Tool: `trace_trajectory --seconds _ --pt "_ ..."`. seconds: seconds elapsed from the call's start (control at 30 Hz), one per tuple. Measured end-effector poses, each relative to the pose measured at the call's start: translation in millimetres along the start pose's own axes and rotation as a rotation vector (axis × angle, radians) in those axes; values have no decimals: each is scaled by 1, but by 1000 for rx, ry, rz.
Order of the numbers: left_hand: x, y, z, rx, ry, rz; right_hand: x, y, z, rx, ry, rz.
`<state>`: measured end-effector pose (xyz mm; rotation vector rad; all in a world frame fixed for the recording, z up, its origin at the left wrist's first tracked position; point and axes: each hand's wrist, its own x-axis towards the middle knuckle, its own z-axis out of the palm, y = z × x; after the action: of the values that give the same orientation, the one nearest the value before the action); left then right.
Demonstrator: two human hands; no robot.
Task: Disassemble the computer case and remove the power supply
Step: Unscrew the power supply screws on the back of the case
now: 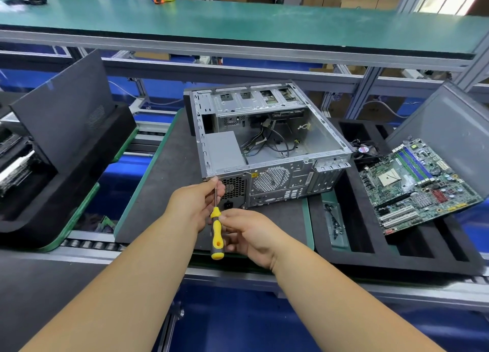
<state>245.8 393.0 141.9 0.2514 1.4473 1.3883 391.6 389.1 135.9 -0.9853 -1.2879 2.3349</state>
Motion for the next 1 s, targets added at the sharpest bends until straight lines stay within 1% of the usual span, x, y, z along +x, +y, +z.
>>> trace_trajectory --seconds 0.1,0.27,0.6,0.8,0.9,1.0 --pt "-1 -1 1 -51 7 37 1 -3 -1 -79 -9 -8" --pt "-6 -1 3 -43 3 50 4 1 -1 -178 54 4" --pt "-9 -4 5 -93 14 37 -2 -1 -9 -138 102 32" --pt "-13 -6 7 -136 2 31 0 3 -10 -107 169 -15" --pt "-14 -5 5 -102 0 32 3 7 -4 -133 203 -31" --pt "-13 -3 3 -57 1 15 7 9 4 -129 202 -49"
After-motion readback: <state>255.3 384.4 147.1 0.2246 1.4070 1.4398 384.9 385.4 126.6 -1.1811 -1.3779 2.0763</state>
